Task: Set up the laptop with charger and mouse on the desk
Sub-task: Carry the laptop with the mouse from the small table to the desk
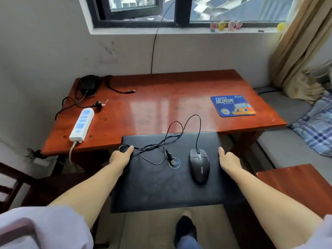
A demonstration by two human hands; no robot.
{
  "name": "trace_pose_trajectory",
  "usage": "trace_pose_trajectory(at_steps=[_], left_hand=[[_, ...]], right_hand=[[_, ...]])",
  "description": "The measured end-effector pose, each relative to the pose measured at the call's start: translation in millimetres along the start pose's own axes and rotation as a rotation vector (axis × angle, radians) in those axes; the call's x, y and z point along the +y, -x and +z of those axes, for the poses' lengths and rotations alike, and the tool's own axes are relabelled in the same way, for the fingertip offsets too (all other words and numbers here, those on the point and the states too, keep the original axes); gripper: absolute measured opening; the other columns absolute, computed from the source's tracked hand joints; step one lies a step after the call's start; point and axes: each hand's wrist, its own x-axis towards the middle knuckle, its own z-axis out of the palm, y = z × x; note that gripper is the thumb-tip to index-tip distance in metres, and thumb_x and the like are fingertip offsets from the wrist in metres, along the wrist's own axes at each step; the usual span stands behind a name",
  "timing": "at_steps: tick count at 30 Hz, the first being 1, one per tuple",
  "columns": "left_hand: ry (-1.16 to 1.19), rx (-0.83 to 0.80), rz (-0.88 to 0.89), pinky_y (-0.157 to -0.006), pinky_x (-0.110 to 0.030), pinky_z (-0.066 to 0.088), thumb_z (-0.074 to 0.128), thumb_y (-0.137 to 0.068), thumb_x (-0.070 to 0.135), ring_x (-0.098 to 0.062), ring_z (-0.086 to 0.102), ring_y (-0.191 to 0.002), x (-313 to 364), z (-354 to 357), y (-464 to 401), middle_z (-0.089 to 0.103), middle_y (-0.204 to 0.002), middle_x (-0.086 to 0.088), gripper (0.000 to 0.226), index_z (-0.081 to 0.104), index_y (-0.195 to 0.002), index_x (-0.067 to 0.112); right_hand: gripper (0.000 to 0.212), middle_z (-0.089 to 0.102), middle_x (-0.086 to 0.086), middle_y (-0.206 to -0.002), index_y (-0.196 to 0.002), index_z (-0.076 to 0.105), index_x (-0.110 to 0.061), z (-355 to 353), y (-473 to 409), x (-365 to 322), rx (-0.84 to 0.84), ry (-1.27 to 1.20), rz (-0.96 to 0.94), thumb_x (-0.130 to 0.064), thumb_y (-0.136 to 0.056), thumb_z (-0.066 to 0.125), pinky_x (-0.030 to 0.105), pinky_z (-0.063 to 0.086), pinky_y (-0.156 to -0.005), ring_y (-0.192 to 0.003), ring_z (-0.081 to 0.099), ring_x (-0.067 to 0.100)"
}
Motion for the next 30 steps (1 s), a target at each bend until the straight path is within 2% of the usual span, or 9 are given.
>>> trace_pose_trajectory(at_steps=[5,15,22,30], left_hand=[[0.013,0.048,-0.024,-0.092,-0.037,0.040,0.063,-0.080,0.050,-0.039,0.048,-0.120,66,48,-73,0.051,-0.133,-0.022,0.074,0.047,-0.125,-0.006],[0.024,0.091,-0.137,-0.093,-0.039,0.040,0.062,-0.079,0.053,-0.038,0.048,-0.119,165,106,-199,0.052,-0.132,-0.020,0.074,0.047,-0.125,-0.003],[-0.031,0.040,-0.137,-0.096,-0.041,0.043,0.062,-0.079,0.054,-0.037,0.050,-0.118,210,128,-287,0.054,-0.131,-0.018,0.073,0.049,-0.125,-0.001],[-0.247,0.037,-0.120,-0.101,-0.040,0.041,0.056,-0.081,0.057,-0.038,0.049,-0.122,235,141,-328,0.054,-0.133,-0.020,0.074,0.049,-0.127,0.000]], right_hand=[[0.067,0.055,0.032,-0.125,-0.117,0.052,0.014,-9,-112,-62,-0.028,0.030,-0.057,-0.044,-0.098,0.025,0.039,0.039,-0.097,-0.118,0.050,0.042],[0.067,0.053,0.030,-0.127,-0.124,0.048,0.010,-18,-275,-174,-0.098,0.102,-0.051,-0.047,-0.097,0.024,0.041,0.040,-0.092,-0.117,0.049,0.041],[0.067,0.053,0.029,-0.128,-0.127,0.045,0.008,6,-350,-223,-0.109,0.134,0.005,-0.048,-0.097,0.022,0.041,0.039,-0.092,-0.118,0.049,0.040],[0.066,0.053,0.032,-0.127,-0.122,0.048,0.010,18,-393,-242,-0.135,0.178,0.020,-0.046,-0.098,0.021,0.041,0.039,-0.094,-0.118,0.050,0.042]])
